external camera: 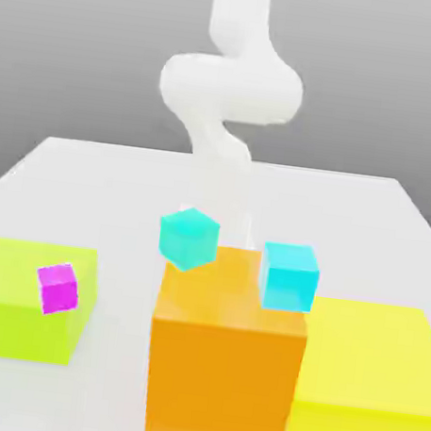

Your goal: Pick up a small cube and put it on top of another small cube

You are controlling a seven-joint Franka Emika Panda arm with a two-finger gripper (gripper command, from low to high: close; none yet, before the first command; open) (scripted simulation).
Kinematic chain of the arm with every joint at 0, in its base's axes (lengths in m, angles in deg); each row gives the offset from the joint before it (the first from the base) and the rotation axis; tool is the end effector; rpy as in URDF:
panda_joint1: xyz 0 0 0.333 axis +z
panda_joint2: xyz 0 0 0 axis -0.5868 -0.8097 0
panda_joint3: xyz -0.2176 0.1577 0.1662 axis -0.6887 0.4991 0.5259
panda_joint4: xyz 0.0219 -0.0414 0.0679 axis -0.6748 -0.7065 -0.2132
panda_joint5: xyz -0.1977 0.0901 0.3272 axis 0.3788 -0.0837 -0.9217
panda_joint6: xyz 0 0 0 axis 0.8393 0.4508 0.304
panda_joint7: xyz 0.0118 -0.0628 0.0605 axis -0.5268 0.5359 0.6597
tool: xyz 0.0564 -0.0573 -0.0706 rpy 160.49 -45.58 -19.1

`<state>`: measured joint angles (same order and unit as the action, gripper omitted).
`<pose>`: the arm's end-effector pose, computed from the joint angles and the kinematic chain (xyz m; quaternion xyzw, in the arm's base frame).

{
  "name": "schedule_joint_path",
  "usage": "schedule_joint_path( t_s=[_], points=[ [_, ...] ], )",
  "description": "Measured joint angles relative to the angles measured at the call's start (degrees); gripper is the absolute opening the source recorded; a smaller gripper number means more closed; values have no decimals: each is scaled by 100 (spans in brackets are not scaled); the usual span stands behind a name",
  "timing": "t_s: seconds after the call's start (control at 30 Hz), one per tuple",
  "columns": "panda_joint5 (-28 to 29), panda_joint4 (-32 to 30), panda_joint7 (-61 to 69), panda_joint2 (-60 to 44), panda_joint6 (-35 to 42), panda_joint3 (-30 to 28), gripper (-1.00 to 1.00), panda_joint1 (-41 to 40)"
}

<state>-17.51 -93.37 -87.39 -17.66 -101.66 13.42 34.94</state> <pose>0.3789 -0.0166 0.6838 -0.8545 0.3733 -0.3355 0.1339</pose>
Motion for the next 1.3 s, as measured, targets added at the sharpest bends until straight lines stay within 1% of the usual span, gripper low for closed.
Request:
schedule_joint_path(
  t_s=[0.33,0.5,0.63,0.97,1.13,1.17,1.3],
  points=[
    [115,145,312,-2100,-563,-588,0,-356],
    [-20,215,600,-3139,-843,-919,0,-525],
    [-251,273,919,-3983,-1064,-1104,0,-815],
    [-959,426,1800,-6108,-1587,-1142,0,-1624],
    [-1285,622,2092,-7147,-2210,-877,0,-1968],
    [-1327,653,2124,-7280,-2309,-836,-100,-2002],
    [-1328,653,2125,-7280,-2306,-835,-100,-2003]
  ],
)
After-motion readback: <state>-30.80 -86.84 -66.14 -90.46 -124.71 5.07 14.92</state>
